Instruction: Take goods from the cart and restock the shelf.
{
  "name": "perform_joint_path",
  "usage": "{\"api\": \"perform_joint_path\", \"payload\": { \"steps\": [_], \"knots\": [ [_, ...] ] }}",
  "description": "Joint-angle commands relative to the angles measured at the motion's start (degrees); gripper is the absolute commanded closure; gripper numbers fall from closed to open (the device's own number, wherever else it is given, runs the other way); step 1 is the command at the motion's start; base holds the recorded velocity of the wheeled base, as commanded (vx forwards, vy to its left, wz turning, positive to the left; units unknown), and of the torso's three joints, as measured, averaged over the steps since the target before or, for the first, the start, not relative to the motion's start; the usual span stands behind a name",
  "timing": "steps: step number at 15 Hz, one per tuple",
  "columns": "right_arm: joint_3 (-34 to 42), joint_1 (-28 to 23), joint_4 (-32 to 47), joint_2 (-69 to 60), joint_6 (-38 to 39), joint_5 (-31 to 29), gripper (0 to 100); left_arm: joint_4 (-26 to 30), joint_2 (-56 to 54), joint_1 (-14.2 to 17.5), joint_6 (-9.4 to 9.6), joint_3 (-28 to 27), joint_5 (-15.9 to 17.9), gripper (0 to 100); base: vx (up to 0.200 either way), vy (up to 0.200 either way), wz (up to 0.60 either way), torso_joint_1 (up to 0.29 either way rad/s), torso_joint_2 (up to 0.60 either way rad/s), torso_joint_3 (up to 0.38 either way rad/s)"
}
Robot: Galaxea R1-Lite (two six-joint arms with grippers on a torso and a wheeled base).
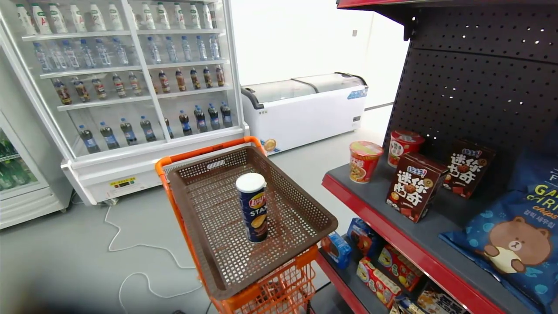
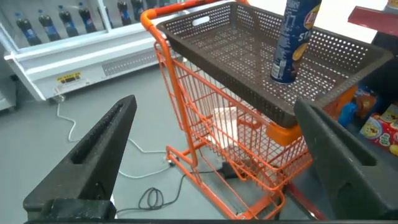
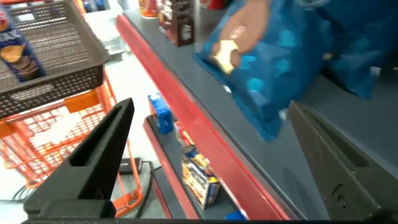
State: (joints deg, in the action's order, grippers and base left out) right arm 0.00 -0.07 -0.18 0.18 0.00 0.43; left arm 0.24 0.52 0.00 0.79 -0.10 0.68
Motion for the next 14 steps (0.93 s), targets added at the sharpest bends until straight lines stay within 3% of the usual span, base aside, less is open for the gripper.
{"api": "perform_joint_path", "payload": {
  "steps": [1, 6, 7, 8, 9, 10, 12, 14],
  "knots": [
    [0.00, -0.01, 0.01, 0.08, 0.00, 0.01, 0, 0.02, 0.09, 0.00, 0.09, 0.01, 0.02, 0, 0.000, 0.000, 0.00, 0.000, 0.00, 0.000],
    [0.00, -0.01, 0.01, 0.08, 0.00, 0.01, 0, -0.16, 0.09, 0.09, 0.17, 0.10, -0.07, 0, 0.000, 0.000, 0.00, 0.000, 0.00, 0.000],
    [0.00, -0.01, 0.01, 0.08, 0.00, 0.01, 0, -0.60, 0.00, 0.18, 1.32, -1.66, 0.11, 0, 0.000, 0.000, 0.00, 0.000, 0.00, 0.000],
    [0.00, -0.01, 0.01, -0.01, 0.00, 0.01, 0, 0.02, 1.76, -0.09, 4.31, -8.69, 0.28, 0, 0.000, 0.000, 0.00, 0.000, 0.00, 0.000],
    [0.00, -0.01, 0.01, -0.01, 0.00, 0.01, 0, 2.22, 6.42, -0.09, 5.62, -14.05, 0.20, 0, 0.000, 0.000, 0.00, 0.000, 0.00, 0.000],
    [0.00, -0.01, 0.01, -0.01, 0.00, 0.01, 0, 8.81, 14.59, 0.26, 5.89, -23.63, -0.24, 0, 0.000, 0.000, 0.00, 0.000, 0.00, 0.000],
    [0.00, -0.01, 0.01, -0.01, 0.00, 0.01, 0, 14.26, 21.45, 1.05, 6.24, -28.03, -1.83, 0, 0.000, 0.000, 0.00, 0.000, 0.00, 0.000],
    [0.00, -0.01, 0.01, -0.01, 0.00, 0.01, 0, 13.47, 33.67, 1.05, 6.24, -30.75, -2.00, 0, 0.000, 0.000, 0.00, 0.000, 0.00, 0.000]
  ]
}}
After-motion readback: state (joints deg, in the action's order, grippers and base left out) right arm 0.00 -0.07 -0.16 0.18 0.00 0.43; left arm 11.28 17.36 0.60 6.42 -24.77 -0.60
